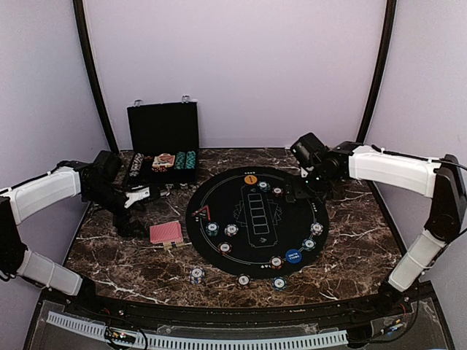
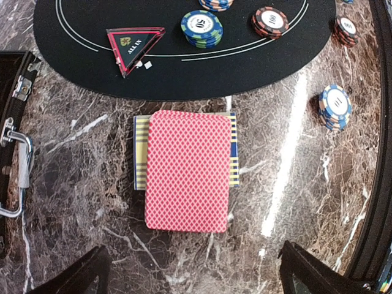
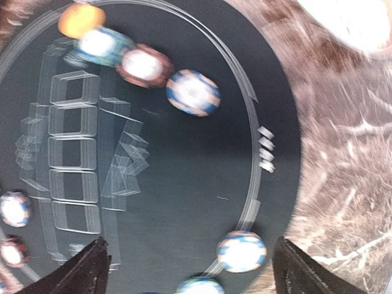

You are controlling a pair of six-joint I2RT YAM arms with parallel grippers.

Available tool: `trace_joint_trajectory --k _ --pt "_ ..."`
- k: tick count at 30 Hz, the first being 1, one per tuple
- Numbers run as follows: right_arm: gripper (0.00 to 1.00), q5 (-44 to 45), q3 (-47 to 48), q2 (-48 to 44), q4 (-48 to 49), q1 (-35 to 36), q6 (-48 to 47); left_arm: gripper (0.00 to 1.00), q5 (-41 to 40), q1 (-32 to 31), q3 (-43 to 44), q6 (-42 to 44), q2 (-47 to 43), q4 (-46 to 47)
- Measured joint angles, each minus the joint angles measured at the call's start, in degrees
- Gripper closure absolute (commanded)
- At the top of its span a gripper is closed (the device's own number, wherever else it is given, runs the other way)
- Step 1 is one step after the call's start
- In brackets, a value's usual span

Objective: Distribute texas hold em gaming equipment

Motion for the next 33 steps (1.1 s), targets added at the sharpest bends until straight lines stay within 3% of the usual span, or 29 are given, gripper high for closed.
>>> trace_joint_trajectory --k 16,33 --pt "0.01 -0.72 17.16 8.70 -0.96 16.55 5.68 0.01 -7.48 -5.18 -4.66 6.62 7.61 9.16" --pt "0.01 -3.87 16.74 10.34 5.55 19.32 9.73 0.01 -9.94 -6.78 -5.35 4.90 11.82 14.62"
